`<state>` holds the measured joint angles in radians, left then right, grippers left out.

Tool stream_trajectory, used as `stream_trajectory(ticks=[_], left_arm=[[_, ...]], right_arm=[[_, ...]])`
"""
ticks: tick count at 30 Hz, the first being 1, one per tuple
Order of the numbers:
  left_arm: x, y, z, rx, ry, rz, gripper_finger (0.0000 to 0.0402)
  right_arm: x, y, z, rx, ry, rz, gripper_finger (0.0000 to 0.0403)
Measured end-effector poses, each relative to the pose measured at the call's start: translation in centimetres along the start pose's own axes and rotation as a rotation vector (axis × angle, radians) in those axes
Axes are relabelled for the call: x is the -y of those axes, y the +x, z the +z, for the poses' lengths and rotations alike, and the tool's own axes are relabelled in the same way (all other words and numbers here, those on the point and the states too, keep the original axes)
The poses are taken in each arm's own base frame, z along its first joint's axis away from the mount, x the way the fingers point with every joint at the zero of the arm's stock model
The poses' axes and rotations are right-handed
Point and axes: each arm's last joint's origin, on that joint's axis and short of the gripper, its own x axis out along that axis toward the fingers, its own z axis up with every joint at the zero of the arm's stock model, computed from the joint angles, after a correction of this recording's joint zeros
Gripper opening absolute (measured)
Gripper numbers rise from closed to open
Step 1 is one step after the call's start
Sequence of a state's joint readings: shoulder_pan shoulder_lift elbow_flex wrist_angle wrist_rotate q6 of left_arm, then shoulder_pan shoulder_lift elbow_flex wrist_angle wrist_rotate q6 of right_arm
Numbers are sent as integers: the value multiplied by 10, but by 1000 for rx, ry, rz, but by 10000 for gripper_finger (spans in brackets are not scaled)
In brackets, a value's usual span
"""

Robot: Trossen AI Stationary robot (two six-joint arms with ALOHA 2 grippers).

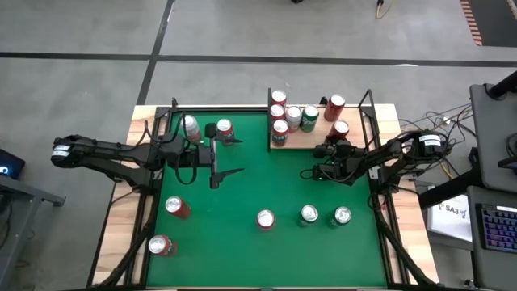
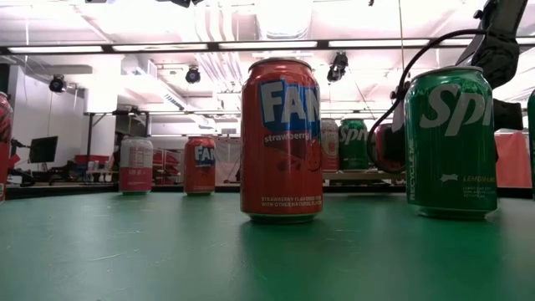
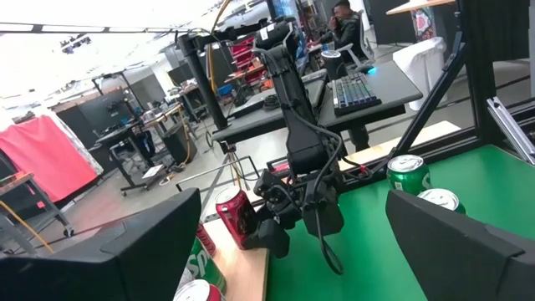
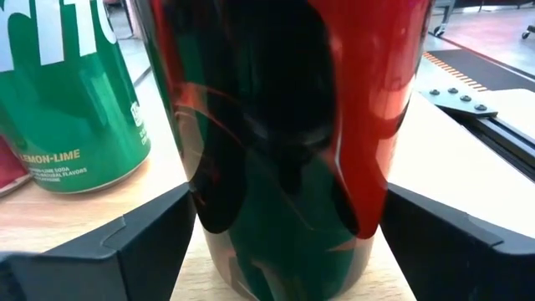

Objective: Place canned beverage on shelf
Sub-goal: Put the bottom red/black soda can on the shelf aligned with the other red/black soda can

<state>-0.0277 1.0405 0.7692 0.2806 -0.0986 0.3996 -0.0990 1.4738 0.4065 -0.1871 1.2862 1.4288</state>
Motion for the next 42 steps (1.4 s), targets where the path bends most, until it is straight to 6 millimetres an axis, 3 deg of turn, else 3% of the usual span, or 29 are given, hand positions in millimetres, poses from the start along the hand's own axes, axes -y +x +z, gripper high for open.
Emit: stream_trajectory(ticks=[42], left_arm=[[0,0,-1,-7,1,-3,365]], right_arm=[[-19,2,16,-64,-77,22,350]])
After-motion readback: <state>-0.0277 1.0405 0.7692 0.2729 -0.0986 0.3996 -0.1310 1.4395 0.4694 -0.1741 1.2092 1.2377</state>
